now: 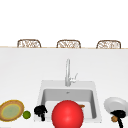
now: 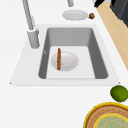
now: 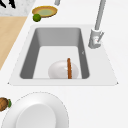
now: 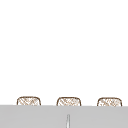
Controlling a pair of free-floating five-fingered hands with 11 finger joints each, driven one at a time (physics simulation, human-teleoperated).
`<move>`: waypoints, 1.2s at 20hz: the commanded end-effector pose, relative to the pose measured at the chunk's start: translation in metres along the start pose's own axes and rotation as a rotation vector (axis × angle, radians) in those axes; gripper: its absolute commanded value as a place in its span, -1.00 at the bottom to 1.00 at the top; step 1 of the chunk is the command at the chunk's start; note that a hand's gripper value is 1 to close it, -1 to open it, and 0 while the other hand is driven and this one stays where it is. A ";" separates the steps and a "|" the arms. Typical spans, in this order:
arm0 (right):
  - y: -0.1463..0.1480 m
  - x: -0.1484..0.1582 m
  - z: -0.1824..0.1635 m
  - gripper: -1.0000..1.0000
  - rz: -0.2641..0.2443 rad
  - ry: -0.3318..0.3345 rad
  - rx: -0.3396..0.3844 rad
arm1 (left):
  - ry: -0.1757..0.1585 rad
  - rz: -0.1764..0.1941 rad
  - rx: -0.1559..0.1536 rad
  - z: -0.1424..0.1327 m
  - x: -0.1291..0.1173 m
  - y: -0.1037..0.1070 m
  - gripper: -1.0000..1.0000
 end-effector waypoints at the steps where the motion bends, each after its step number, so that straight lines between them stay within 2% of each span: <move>1: -0.003 0.007 -0.026 -1.00 0.027 0.055 0.042 | 0.000 0.000 0.000 0.000 0.000 0.000 0.00; 3: -0.009 -0.001 -0.039 -1.00 0.022 0.033 0.099 | 0.000 0.000 0.000 0.000 0.000 0.000 0.00; 7: -0.003 -0.009 -0.063 -1.00 0.008 0.011 0.186 | 0.000 0.000 0.000 0.000 0.000 0.000 0.00; 10: 0.006 -0.022 -0.080 -1.00 -0.026 -0.038 0.151 | 0.000 0.000 0.000 0.000 0.000 0.000 0.00; 12: 0.017 -0.031 -0.091 -1.00 -0.018 -0.054 0.122 | 0.000 0.000 0.000 0.000 0.000 0.000 0.00; 20: 0.036 -0.038 -0.134 -1.00 -0.019 -0.027 0.133 | 0.000 0.000 0.000 0.000 0.000 0.000 0.00; 24: 0.043 -0.042 -0.143 -1.00 -0.026 -0.038 0.136 | 0.000 0.000 0.000 0.000 0.000 0.000 0.00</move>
